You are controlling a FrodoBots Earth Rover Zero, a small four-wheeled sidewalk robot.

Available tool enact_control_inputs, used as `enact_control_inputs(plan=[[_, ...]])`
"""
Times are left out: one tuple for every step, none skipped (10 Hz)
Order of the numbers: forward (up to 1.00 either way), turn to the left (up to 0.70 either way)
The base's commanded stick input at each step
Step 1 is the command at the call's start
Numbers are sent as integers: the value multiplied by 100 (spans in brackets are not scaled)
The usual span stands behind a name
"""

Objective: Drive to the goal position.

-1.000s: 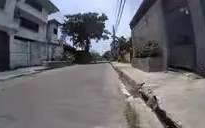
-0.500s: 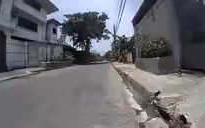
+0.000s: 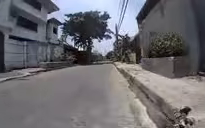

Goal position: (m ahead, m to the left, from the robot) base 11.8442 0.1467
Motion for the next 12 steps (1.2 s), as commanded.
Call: enact_control_inputs(plan=[[100, 0], [100, 0], [100, 0], [100, 0], [100, 0], [100, 0], [100, 0], [100, -1], [100, -3], [100, -3], [100, -1], [100, -3]])
